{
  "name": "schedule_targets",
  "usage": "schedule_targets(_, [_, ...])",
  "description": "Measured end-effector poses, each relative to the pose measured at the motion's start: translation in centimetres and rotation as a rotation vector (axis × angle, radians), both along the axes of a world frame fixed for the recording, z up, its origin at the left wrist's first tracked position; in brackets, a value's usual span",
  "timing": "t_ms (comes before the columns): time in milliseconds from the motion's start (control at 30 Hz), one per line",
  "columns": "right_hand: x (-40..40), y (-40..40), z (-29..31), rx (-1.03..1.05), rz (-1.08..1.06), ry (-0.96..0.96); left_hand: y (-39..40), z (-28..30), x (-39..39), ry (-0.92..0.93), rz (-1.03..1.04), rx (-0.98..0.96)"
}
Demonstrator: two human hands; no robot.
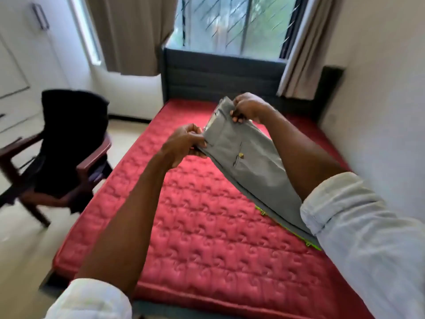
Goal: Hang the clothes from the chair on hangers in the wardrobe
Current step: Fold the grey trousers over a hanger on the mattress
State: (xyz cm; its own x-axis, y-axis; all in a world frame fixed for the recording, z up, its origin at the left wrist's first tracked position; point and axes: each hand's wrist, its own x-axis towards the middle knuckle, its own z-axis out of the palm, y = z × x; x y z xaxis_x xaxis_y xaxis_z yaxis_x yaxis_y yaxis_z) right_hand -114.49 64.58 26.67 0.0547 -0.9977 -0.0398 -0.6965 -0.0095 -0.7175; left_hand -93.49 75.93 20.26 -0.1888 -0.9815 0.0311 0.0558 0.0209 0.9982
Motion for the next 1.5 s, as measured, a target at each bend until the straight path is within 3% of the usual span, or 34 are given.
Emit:
schedule_targets(200, [13.0, -3.2, -25.3, 0.295, 0.048, 0.066, -0.7, -22.8, 11.3, -0.195, 0.206, 0.414])
schedule_targets(367, [23.2, -5.2, -40.3, 0.401, 0.093, 0.163, -1.8, -37.8, 20.9, -0.303, 0.313, 0.620])
schedule_targets(533, [32.7, -6.6, -47.8, 0.305, 0.240, 0.255, -2.5, -45.8, 28.6, -0.252, 0.472, 0.727])
schedule_targets(767, [43.9, -8.9, -56.8, 0.239, 0.354, 0.280, -2.6, -54.9, 37.3, -0.539, 0.717, 0.669])
schedule_targets(1000, [46.9, -7.0, -62.9, 0.463, 0.417, 0.167, -2.6, -58.4, 36.8, -0.774, 0.790, 0.793])
schedule_targets(1067, [45.8, -5.2, -62.5, 0.471, 0.417, 0.065, -2.5, -58.4, 35.6, -0.888, 0.842, 0.724])
schedule_targets(1133, [43.7, -3.3, -62.4, 0.375, 0.340, -0.047, -3.0, -58.3, 34.1, -1.023, 0.839, 0.493])
schedule_targets(1200, [40.5, -1.6, -62.4, 0.189, 0.205, -0.082, -4.1, -58.2, 32.0, -1.083, 0.682, 0.258])
schedule_targets(1300, [34.3, -0.5, -62.7, -0.043, -0.067, 0.016, -6.4, -58.6, 28.5, -1.057, 0.371, -0.020])
schedule_targets(1400, [27.8, -0.8, -62.8, -0.036, -0.252, 0.122, -9.3, -59.2, 25.6, -1.011, 0.220, -0.146])
schedule_targets(1500, [23.5, -2.8, -62.8, 0.083, -0.288, 0.109, -12.6, -59.5, 23.8, -1.069, 0.126, -0.180])
